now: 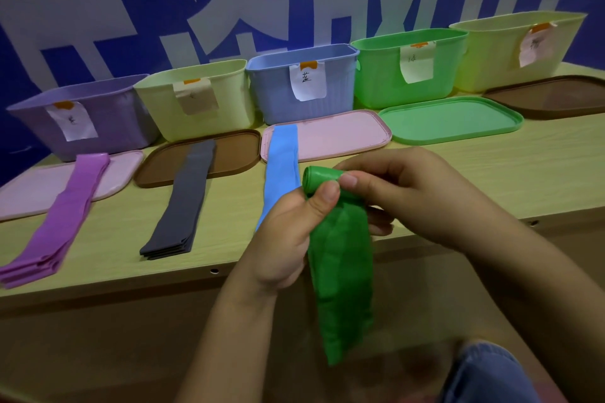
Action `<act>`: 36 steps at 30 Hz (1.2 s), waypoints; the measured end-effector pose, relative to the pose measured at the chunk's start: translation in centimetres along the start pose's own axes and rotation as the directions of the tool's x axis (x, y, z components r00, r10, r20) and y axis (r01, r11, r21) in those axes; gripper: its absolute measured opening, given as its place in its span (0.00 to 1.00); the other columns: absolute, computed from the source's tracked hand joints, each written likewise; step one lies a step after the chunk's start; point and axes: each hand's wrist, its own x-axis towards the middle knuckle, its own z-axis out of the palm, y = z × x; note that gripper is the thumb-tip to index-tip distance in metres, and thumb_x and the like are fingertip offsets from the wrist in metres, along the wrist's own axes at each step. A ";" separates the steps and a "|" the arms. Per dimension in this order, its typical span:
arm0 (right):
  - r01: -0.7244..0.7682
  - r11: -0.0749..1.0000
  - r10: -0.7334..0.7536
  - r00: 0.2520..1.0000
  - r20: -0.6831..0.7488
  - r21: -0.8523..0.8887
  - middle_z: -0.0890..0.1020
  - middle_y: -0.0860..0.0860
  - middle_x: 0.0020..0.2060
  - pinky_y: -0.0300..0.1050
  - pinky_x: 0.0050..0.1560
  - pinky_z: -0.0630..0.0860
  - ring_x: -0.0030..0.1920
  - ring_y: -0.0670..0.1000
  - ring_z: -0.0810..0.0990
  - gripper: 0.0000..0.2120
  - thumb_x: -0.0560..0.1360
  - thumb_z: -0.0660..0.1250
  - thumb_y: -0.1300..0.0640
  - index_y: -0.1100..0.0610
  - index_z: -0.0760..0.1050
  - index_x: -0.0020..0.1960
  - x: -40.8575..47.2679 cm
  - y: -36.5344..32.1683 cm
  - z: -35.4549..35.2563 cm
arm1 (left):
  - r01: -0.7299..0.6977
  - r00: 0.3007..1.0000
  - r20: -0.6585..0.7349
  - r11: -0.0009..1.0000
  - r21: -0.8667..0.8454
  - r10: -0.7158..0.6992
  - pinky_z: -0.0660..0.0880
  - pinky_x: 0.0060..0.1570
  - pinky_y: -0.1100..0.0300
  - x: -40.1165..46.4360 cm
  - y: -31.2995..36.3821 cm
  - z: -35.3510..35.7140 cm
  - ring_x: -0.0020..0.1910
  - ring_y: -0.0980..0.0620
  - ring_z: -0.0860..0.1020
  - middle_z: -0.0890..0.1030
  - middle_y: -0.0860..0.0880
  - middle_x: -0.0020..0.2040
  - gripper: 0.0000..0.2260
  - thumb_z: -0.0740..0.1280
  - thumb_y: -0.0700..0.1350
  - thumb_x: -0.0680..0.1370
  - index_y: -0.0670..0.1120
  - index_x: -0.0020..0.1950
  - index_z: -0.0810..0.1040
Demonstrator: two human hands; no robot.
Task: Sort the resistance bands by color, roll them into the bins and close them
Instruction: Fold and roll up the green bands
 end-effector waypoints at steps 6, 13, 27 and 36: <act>0.075 0.997 -0.069 0.975 -0.212 0.021 0.84 0.47 0.40 0.44 0.35 0.82 0.40 0.42 0.83 0.09 0.71 0.72 0.55 0.53 0.82 0.51 -0.7 0.8 0.8 | 0.074 0.997 0.008 0.988 -0.137 -0.073 0.78 0.50 0.43 0.1 -0.4 -1.3 0.54 0.41 0.81 0.83 0.42 0.53 0.21 0.76 0.53 0.66 0.44 0.55 0.82; 0.117 0.993 -0.116 0.978 -0.174 0.001 0.82 0.47 0.40 0.40 0.41 0.78 0.40 0.42 0.81 0.09 0.68 0.69 0.51 0.52 0.79 0.47 0.0 -0.8 -0.2 | 0.096 0.989 0.115 0.995 -0.003 -0.095 0.73 0.58 0.36 0.7 0.4 -1.7 0.49 0.39 0.81 0.82 0.40 0.49 0.22 0.76 0.54 0.68 0.45 0.57 0.80; 0.160 0.987 -0.162 0.956 -0.244 -0.029 0.81 0.53 0.47 0.38 0.43 0.78 0.48 0.46 0.81 0.06 0.66 0.69 0.50 0.42 0.74 0.42 0.7 -0.5 -0.1 | 0.095 0.988 0.115 0.994 0.048 -0.100 0.73 0.33 0.60 0.4 0.0 0.6 0.25 0.54 0.69 0.68 0.51 0.25 0.17 0.65 0.58 0.73 0.44 0.40 0.80; 0.262 0.940 -0.321 0.897 -0.304 -0.219 0.83 0.47 0.41 0.33 0.43 0.76 0.37 0.40 0.79 0.11 0.69 0.70 0.55 0.59 0.81 0.49 0.2 0.3 0.9 | -0.030 0.999 -0.037 0.969 0.245 0.040 0.70 0.27 0.63 0.2 -0.3 0.9 0.21 0.55 0.67 0.68 0.51 0.22 0.31 0.57 0.77 0.63 0.50 0.36 0.80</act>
